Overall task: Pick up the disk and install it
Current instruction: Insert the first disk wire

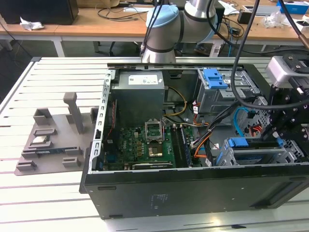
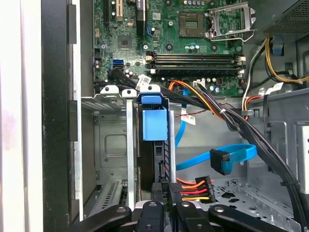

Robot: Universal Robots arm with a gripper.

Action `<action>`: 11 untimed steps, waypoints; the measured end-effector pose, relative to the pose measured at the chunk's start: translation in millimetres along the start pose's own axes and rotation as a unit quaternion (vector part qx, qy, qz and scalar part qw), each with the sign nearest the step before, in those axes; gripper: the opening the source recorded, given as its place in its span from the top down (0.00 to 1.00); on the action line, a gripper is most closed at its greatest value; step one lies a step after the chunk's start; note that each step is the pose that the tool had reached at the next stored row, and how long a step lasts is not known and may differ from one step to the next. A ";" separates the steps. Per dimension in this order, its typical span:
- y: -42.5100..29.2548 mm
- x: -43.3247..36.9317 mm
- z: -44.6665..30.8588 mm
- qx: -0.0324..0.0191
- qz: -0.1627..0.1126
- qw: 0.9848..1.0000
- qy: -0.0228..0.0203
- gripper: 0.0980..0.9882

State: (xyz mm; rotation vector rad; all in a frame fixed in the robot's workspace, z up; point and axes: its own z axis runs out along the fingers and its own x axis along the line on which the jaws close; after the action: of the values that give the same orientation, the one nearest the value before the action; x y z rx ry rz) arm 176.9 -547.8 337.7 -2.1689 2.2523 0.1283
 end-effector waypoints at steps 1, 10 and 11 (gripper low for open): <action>-0.1 0.2 0.7 0.000 0.000 1.000 0.000 0.93; -0.1 0.6 3.7 0.000 0.000 1.000 -0.001 0.91; -0.1 0.6 3.3 0.000 0.000 1.000 0.000 0.84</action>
State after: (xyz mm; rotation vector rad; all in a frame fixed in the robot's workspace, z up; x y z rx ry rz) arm 176.8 -548.2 334.3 -2.1685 2.2522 0.1290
